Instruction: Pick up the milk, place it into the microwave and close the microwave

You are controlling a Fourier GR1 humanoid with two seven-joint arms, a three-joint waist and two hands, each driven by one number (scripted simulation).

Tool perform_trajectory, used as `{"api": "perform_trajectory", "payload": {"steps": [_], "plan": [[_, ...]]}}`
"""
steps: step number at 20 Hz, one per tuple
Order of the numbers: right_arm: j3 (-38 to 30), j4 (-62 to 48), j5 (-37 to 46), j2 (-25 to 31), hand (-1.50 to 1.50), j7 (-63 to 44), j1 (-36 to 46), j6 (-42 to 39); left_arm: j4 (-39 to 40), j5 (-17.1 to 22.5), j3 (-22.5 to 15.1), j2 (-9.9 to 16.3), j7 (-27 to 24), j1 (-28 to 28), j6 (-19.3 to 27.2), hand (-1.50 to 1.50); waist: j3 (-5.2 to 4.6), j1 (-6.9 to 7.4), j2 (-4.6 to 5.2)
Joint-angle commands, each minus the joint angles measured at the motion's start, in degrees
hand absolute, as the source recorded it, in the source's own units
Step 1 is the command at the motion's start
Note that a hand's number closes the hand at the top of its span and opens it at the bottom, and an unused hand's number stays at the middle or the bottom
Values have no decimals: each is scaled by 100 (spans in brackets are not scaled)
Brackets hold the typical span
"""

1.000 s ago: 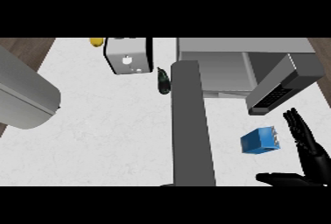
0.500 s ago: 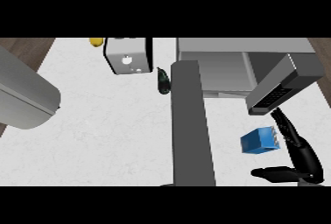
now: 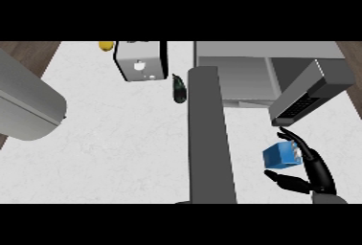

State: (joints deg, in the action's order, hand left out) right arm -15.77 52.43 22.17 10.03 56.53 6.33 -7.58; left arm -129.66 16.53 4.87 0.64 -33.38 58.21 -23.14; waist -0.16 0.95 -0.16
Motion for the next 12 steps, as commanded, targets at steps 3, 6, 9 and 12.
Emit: {"api": "perform_trajectory", "payload": {"steps": [3, 6, 9, 12], "plan": [[-149, -1156, 412, 402, 150, 738, 616, 768, 213, -236, -218, -61, -336, 74, 58, -150, 28, 68, 29], [-14, -1266, 676, 261, 150, 791, 620, 1293, -10, 172, 247, -33, 51, -46, -76, -150, 25, 11, 31], [-102, -1842, 652, 469, 150, 934, 867, 1195, -3, 176, 321, -33, -163, 311, -457, -150, 26, 47, 25], [-166, -2193, 663, 475, 150, 1165, 1269, 1411, 21, 132, 160, -44, -12, 87, -325, -150, 31, 61, 41]]}}
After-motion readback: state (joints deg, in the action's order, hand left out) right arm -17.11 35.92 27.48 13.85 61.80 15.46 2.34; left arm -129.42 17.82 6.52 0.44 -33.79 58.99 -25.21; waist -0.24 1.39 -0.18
